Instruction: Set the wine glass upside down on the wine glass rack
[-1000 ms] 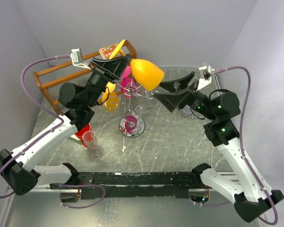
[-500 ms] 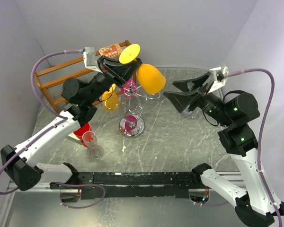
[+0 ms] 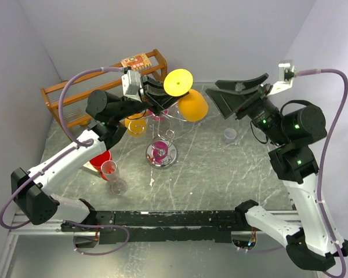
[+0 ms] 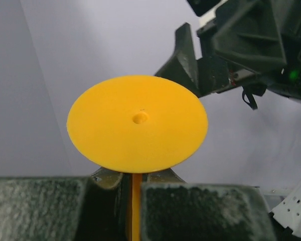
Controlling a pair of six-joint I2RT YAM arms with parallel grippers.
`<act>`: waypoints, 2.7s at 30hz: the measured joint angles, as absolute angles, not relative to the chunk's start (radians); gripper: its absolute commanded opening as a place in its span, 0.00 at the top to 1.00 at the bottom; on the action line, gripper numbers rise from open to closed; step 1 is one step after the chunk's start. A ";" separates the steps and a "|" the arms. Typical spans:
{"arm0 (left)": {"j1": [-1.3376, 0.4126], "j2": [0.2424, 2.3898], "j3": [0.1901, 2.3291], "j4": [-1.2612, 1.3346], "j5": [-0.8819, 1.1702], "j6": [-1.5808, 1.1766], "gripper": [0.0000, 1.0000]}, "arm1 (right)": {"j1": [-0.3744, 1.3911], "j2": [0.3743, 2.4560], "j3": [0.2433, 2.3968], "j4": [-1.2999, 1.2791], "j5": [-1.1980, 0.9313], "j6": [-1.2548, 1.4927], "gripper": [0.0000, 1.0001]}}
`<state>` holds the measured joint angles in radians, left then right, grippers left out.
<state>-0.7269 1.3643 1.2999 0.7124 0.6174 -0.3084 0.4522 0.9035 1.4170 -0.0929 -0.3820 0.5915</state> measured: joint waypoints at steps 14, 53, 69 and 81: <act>-0.737 1.454 1.348 0.733 0.660 -0.189 0.93 | 0.452 1.108 1.664 -0.281 -0.317 0.807 0.52; -0.730 1.505 1.368 0.784 0.651 -0.252 0.50 | 0.453 1.102 1.576 -0.272 -0.333 0.930 1.00; -0.738 1.255 1.241 0.616 0.482 -0.215 0.23 | 0.454 0.954 1.462 -0.289 0.017 0.878 1.00; -0.738 1.011 1.098 0.261 0.073 -0.149 0.21 | 0.454 0.881 1.224 -0.321 0.181 0.879 1.00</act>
<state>-0.7380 1.0115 1.0977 0.2611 0.0727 -0.1490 0.4538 0.8814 1.2243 -0.3210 0.1806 0.8795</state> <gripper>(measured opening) 0.785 0.010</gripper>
